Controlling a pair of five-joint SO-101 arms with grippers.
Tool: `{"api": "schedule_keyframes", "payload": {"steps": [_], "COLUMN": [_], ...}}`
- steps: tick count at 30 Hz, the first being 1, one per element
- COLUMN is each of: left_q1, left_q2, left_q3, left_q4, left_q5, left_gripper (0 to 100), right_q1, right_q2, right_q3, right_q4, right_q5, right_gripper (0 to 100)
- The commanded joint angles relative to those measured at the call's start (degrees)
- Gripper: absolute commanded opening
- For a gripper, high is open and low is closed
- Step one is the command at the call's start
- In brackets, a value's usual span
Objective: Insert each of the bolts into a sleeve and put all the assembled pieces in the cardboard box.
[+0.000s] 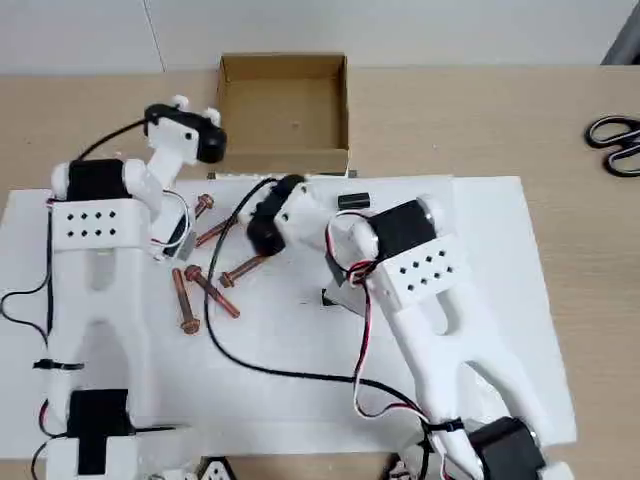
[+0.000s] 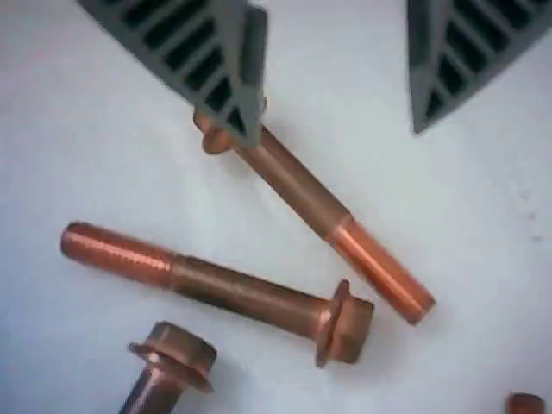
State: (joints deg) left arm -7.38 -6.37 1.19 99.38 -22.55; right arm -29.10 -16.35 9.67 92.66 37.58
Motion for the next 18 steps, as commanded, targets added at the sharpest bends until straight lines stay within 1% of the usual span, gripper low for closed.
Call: {"api": "schedule_keyframes", "payload": {"steps": [1, 6, 18], "left_q1": [0.09, -0.09, -0.18], "left_q2": [-0.35, -0.26, -0.18], "left_q3": [1.27, 2.24, 3.82], "left_q4": [0.53, 0.44, 0.44], "left_q5": [-0.53, -0.53, -0.26], "left_gripper": [11, 11, 11], "right_q1": [-0.92, -0.75, -1.01], "right_q2": [1.01, 4.35, 15.78], "right_q3": [0.18, 2.2, 2.55], "right_q4": [-1.45, -4.88, -12.53], "right_q5": [4.84, 9.14, 9.58], "right_gripper": [19.1, 19.1, 19.1]}}
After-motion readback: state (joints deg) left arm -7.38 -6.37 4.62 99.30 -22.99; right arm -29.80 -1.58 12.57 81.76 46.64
